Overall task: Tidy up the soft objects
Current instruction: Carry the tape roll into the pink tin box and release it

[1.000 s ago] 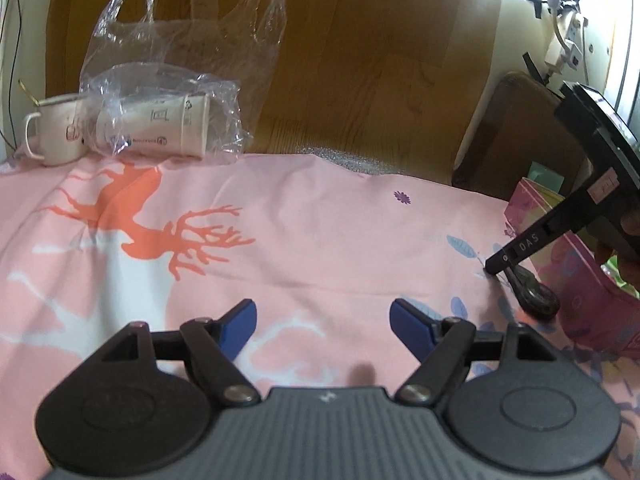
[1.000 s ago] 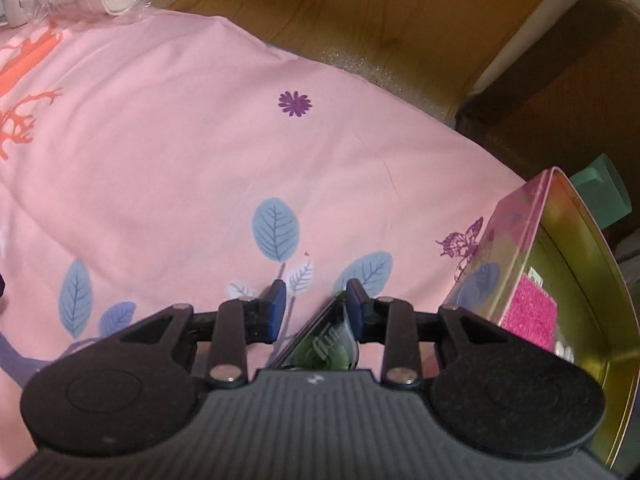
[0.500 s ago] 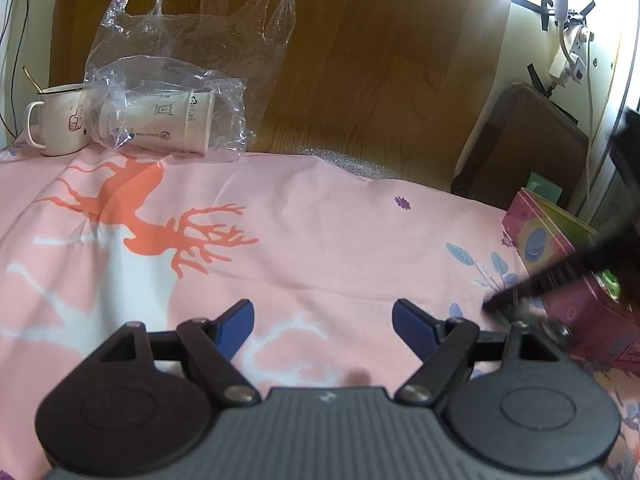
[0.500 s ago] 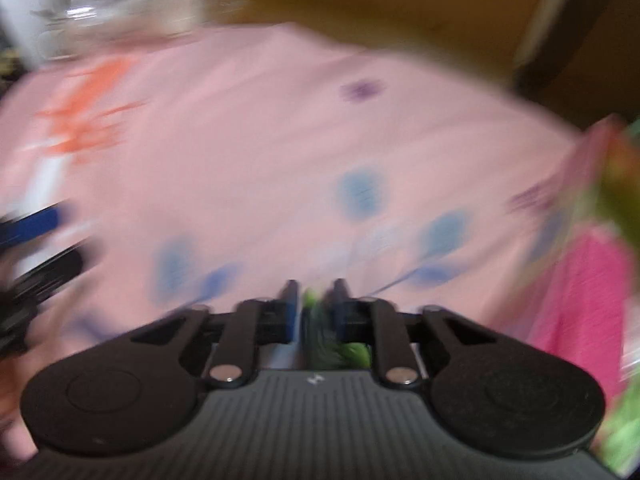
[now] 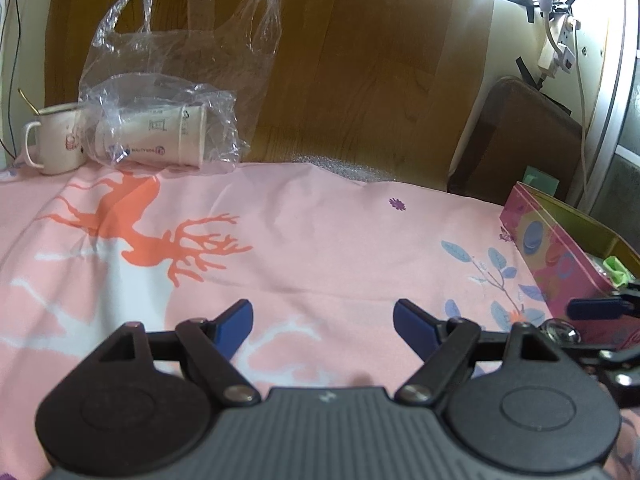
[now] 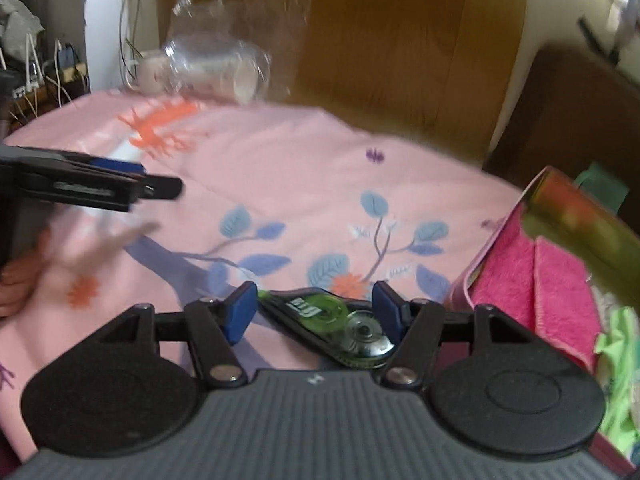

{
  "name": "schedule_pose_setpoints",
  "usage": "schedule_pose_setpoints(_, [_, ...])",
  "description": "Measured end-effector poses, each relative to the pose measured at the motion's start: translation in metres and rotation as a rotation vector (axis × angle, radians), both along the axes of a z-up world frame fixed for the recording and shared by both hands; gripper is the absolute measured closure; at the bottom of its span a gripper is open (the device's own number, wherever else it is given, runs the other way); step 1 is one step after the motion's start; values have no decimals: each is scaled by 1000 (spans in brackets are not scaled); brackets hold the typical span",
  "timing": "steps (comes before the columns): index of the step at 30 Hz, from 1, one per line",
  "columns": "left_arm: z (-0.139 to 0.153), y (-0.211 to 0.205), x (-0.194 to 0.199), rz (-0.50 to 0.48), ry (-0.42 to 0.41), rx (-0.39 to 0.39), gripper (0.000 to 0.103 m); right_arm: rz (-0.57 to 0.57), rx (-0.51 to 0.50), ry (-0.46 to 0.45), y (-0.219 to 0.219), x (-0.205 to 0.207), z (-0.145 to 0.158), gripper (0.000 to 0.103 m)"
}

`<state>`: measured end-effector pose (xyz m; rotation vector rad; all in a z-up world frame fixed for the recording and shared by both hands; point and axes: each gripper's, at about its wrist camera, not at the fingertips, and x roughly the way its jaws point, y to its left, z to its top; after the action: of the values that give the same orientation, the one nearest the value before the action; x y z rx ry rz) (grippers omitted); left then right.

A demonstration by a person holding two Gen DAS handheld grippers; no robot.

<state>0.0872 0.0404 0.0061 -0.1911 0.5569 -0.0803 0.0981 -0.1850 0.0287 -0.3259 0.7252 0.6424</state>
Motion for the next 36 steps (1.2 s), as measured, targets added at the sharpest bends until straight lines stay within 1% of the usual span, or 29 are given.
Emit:
schedule_pose_setpoints(1, [0, -1, -1, 6, -6, 9, 22, 1, -14, 19, 5, 6, -3, 42])
schedule_pose_setpoints(2, [1, -1, -2, 11, -10, 16, 21, 15, -20, 33, 9, 9, -5, 43])
schedule_pose_setpoints(4, [1, -2, -4, 19, -15, 25, 21, 28, -22, 90, 18, 14, -5, 41])
schedule_pose_setpoints(6, [1, -3, -6, 21, -19, 31, 21, 20, -56, 147, 27, 17, -10, 40])
schedule_pose_setpoints(7, [2, -3, -6, 20, -21, 33, 21, 18, -30, 173, 14, 26, -13, 40])
schedule_pose_setpoints(8, [2, -3, -6, 20, -22, 37, 21, 5, 3, 227, 6, 32, -14, 40])
schedule_pose_setpoints(9, [2, -4, -6, 18, -22, 40, 21, 5, 16, 248, 2, 30, -13, 40])
schedule_pose_setpoints(11, [2, -4, -7, 16, -24, 45, 21, 0, 16, 241, -10, 18, -10, 40])
schedule_pose_setpoints(12, [2, -4, -6, 14, -24, 46, 21, -2, 31, 231, -17, 9, -9, 40])
schedule_pose_setpoints(13, [2, -4, -6, 11, -25, 44, 21, 3, 61, 242, -27, 0, -7, 41])
schedule_pose_setpoints(15, [2, -3, -6, 7, -24, 38, 21, 19, 170, 304, -49, -21, -6, 41])
schedule_pose_setpoints(16, [2, -3, -6, 4, -24, 35, 21, 18, 223, 315, -60, -33, -6, 42])
schedule_pose_setpoints(17, [2, -3, -6, -1, -21, 32, 21, 4, 260, 298, -69, -45, -6, 40])
schedule_pose_setpoints(18, [1, -3, -5, -8, -16, 28, 21, -30, 299, 255, -80, -57, -6, 40])
schedule_pose_setpoints(20, [0, -4, -2, -26, 8, 26, 21, -118, 337, 184, -92, -75, -8, 28])
schedule_pose_setpoints(21, [0, -6, -1, -34, 28, 26, 21, -156, 352, 157, -95, -80, -10, 27])
schedule_pose_setpoints(22, [-1, -9, 0, -46, 50, 16, 21, -169, 364, 143, -95, -84, -11, 27])
schedule_pose_setpoints(24, [-1, -17, -5, -88, 84, -36, 21, -157, 388, 129, -88, -91, -14, 26])
schedule_pose_setpoints(25, [0, -24, -9, -111, 92, -55, 21, -141, 387, 122, -81, -93, -16, 23])
schedule_pose_setpoints(26, [2, -32, -14, -133, 94, -59, 21, -118, 368, 104, -73, -94, -18, 21])
schedule_pose_setpoints(27, [5, -41, -19, -158, 97, -49, 21, -99, 322, 71, -61, -96, -19, 21])
schedule_pose_setpoints(28, [7, -51, -23, -182, 101, -32, 21, -92, 263, 41, -54, -95, -21, 22])
schedule_pose_setpoints(29, [10, -60, -27, -206, 107, -21, 21, -92, 205, 26, -45, -93, -25, 31])
schedule_pose_setpoints(30, [13, -68, -30, -238, 116, -18, 21, -96, 181, 7, -41, -93, -29, 35])
schedule_pose_setpoints(31, [15, -75, -32, -269, 128, -21, 22, -94, 178, -13, -42, -94, -31, 49])
schedule_pose_setpoints(32, [15, -83, -33, -299, 146, -25, 24, -96, 190, -10, -46, -95, -30, 51])
schedule_pose_setpoints(34, [12, -97, -33, -344, 194, -30, 25, -106, 250, 14, -55, -94, -30, 51])
schedule_pose_setpoints(35, [9, -103, -31, -366, 225, -43, 23, -106, 295, 32, -61, -95, -31, 51])
schedule_pose_setpoints(36, [5, -108, -29, -390, 259, -66, 25, -108, 336, 50, -67, -95, -31, 51])
